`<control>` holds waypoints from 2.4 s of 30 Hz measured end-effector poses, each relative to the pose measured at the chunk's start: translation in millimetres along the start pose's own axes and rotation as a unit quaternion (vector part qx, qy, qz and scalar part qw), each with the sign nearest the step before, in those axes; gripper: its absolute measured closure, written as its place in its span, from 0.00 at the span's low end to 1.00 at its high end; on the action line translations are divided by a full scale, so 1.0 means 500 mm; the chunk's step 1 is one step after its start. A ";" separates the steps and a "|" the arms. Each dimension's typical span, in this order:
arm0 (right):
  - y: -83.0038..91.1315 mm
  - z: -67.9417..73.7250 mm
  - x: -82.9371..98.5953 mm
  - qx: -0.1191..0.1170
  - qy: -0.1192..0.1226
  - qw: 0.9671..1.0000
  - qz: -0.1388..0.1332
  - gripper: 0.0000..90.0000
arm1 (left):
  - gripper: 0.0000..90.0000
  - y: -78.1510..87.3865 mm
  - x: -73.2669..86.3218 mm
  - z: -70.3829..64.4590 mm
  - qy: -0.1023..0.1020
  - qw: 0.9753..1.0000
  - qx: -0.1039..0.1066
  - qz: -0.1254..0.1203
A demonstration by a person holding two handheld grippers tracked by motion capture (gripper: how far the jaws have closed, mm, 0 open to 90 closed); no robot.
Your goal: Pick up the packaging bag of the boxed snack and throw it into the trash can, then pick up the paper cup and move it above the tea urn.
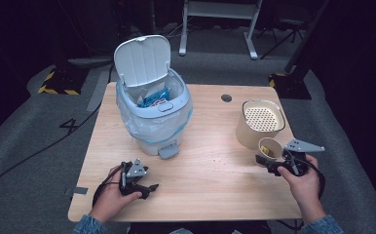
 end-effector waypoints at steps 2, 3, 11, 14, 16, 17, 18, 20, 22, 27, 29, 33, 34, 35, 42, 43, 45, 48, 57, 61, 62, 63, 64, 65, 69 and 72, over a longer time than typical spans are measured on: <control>0.008 -0.006 -0.011 0.000 0.007 1.000 0.000 0.34 | 0.26 0.000 0.000 0.000 0.000 1.000 0.000 0.000; 0.013 -0.008 -0.017 0.001 0.007 1.000 0.000 0.34 | 0.26 0.000 0.000 0.000 0.000 1.000 0.000 0.000; 0.048 -0.033 -0.059 0.016 0.022 1.000 -0.004 0.34 | 0.26 0.000 0.000 0.000 0.000 1.000 -0.001 0.000; 0.060 -0.044 -0.080 0.024 0.023 0.999 -0.009 0.34 | 0.26 0.000 0.000 0.000 0.000 1.000 -0.001 0.001; 0.068 -0.051 -0.094 0.030 0.022 0.999 -0.011 0.33 | 0.26 0.000 0.000 0.000 0.000 1.000 -0.001 0.000; 0.072 -0.054 -0.100 0.032 0.023 0.999 -0.010 0.33 | 0.26 0.000 0.000 0.000 0.000 1.000 -0.001 0.000; 0.074 -0.056 -0.106 0.033 0.019 0.999 -0.011 0.33 | 0.26 0.000 0.000 0.000 0.000 1.000 -0.001 0.000; 0.079 -0.062 -0.118 0.037 0.016 0.999 -0.013 0.33 | 0.26 0.000 0.000 0.000 0.001 1.000 -0.001 0.000; 0.080 -0.070 -0.129 0.039 0.016 0.999 -0.016 0.33 | 0.26 0.000 0.000 0.000 0.000 1.000 -0.001 0.000; 0.081 -0.096 -0.155 0.047 0.007 0.999 -0.021 0.33 | 0.26 -0.002 -0.001 0.000 0.001 1.000 -0.001 0.001; 0.080 -0.106 -0.165 0.049 0.002 0.999 -0.023 0.33 | 0.26 -0.002 -0.001 0.001 0.001 1.000 -0.001 0.001; 0.071 -0.130 -0.183 0.053 -0.004 0.998 -0.024 0.33 | 0.25 -0.003 -0.002 0.001 0.001 1.000 -0.001 0.001; 0.068 -0.137 -0.187 0.055 -0.005 0.998 -0.025 0.33 | 0.25 -0.003 -0.002 0.001 0.001 1.000 -0.001 0.001; 0.064 -0.145 -0.192 0.057 -0.008 0.998 -0.025 0.33 | 0.25 -0.003 -0.002 0.001 0.001 1.000 -0.002 0.000; 0.038 -0.191 -0.216 0.068 -0.010 0.997 -0.017 0.33 | 0.25 -0.003 -0.002 0.001 0.001 1.000 -0.002 0.000; 0.035 -0.196 -0.220 0.069 -0.009 0.997 -0.015 0.33 | 0.25 -0.003 -0.002 0.001 0.001 1.000 -0.002 0.000; 0.027 -0.206 -0.227 0.071 -0.005 0.997 -0.014 0.33 | 0.25 -0.003 -0.002 0.001 0.002 1.000 -0.002 0.000; 0.017 -0.215 -0.232 0.070 -0.001 0.997 -0.011 0.33 | 0.25 -0.004 -0.002 0.001 0.002 1.000 -0.002 0.000; -0.023 -0.234 -0.220 0.086 0.013 0.996 0.028 0.33 | 0.25 -0.004 -0.002 0.001 0.001 1.000 -0.002 0.001; -0.031 -0.235 -0.217 0.091 0.029 0.994 0.046 0.33 | 0.25 -0.004 -0.002 0.001 0.002 1.000 -0.002 0.000; -0.033 -0.236 -0.219 0.095 0.037 0.994 0.051 0.33 | 0.25 -0.004 -0.002 0.001 0.002 1.000 -0.002 0.000; -0.033 -0.237 -0.219 0.097 0.044 0.993 0.054 0.33 | 0.25 -0.004 -0.002 0.001 0.002 1.000 -0.002 0.000; -0.034 -0.237 -0.220 0.100 0.048 0.992 0.057 0.33 | 0.25 -0.004 -0.002 0.001 0.002 1.000 -0.002 0.000; -0.035 -0.238 -0.221 0.102 0.054 0.992 0.060 0.33 | 0.25 -0.004 -0.002 0.001 0.002 1.000 -0.002 0.000; -0.041 -0.243 -0.221 0.118 0.083 0.987 0.073 0.33 | 0.25 -0.003 -0.002 0.000 0.001 1.000 -0.002 0.001; -0.045 -0.245 -0.223 0.129 0.109 0.982 0.082 0.33 | 0.25 -0.003 -0.002 0.000 0.001 1.000 -0.002 0.001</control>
Point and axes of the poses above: each handheld gripper's, and its own axes: y roughly backward along the jaws, x roughly out of its underside, z roughly to its left, the point moved 7 cm from there along -y, roughly forward along the jaws, and after that the axes turned 14 degrees about -z, right-handed, at the moved point
